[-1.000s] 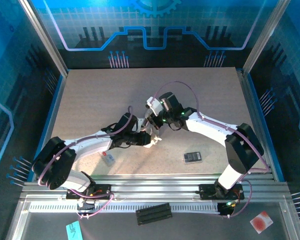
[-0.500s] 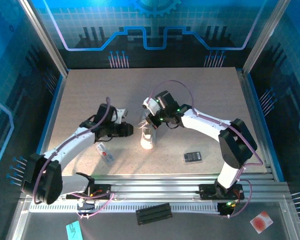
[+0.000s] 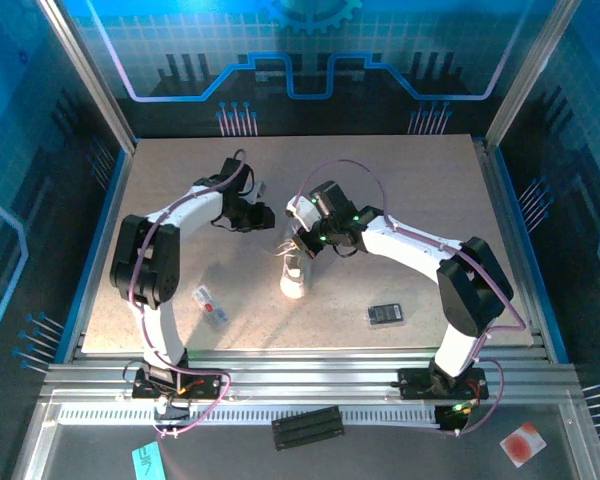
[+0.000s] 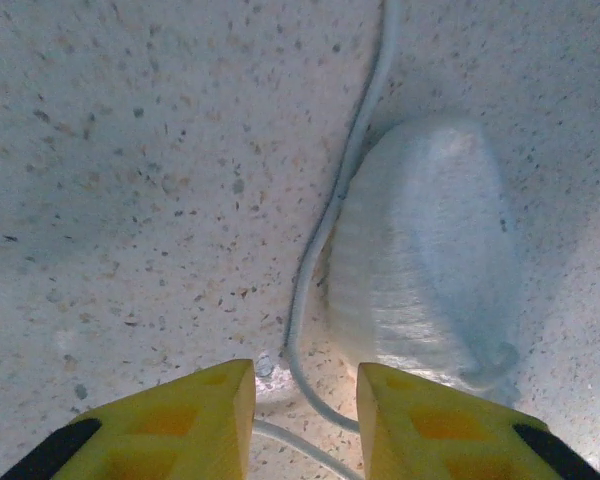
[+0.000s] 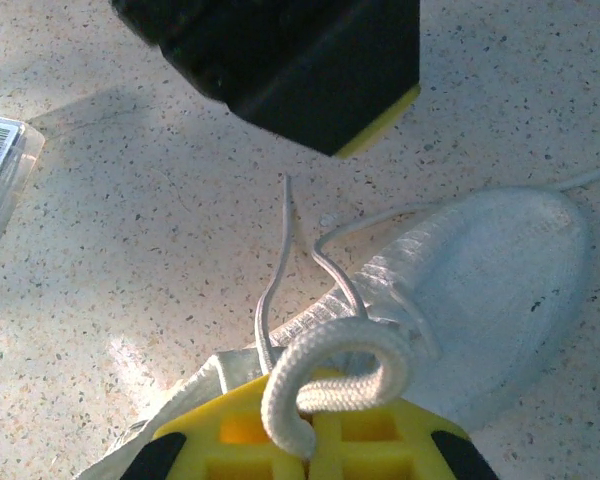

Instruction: Tie the shoes

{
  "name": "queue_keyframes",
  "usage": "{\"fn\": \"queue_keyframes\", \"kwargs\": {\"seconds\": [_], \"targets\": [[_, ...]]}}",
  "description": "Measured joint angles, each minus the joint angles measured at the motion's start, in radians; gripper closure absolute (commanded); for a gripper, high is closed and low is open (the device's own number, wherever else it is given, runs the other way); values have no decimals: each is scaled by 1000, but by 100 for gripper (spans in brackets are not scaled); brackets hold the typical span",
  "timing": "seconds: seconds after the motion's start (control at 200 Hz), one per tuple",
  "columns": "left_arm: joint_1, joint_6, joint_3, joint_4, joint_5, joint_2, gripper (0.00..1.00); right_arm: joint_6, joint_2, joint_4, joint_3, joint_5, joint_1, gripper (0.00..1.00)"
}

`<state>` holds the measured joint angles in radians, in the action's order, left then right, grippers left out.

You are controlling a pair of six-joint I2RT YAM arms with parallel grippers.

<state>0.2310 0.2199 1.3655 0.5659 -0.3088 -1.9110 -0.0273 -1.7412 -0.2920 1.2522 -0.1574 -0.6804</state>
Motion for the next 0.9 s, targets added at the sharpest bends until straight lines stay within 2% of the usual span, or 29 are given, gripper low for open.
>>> {"fn": "queue_keyframes", "kwargs": {"seconds": [0.11, 0.21, 0.415, 0.555, 0.695, 0.901], "targets": [[0, -105, 1, 23, -21, 1, 61, 0, 0, 6, -3, -5, 0, 100], [0, -274, 0, 48, -18, 23, 59, 0, 1, 16, -13, -12, 0, 100], [-2, -773, -108, 32, -19, 192, 57, 0, 7, 16, -16, -20, 0, 100], [-7, -1092, -211, -34, -84, 240, 57, 0, 25, 20, -31, -27, 0, 100], [-6, -1249, -235, -82, -157, 201, 58, 0, 32, 23, -46, -30, 0, 100], [-2, -1379, -204, -117, -192, 118, 58, 0, 45, 28, -65, -30, 0, 100]]}}
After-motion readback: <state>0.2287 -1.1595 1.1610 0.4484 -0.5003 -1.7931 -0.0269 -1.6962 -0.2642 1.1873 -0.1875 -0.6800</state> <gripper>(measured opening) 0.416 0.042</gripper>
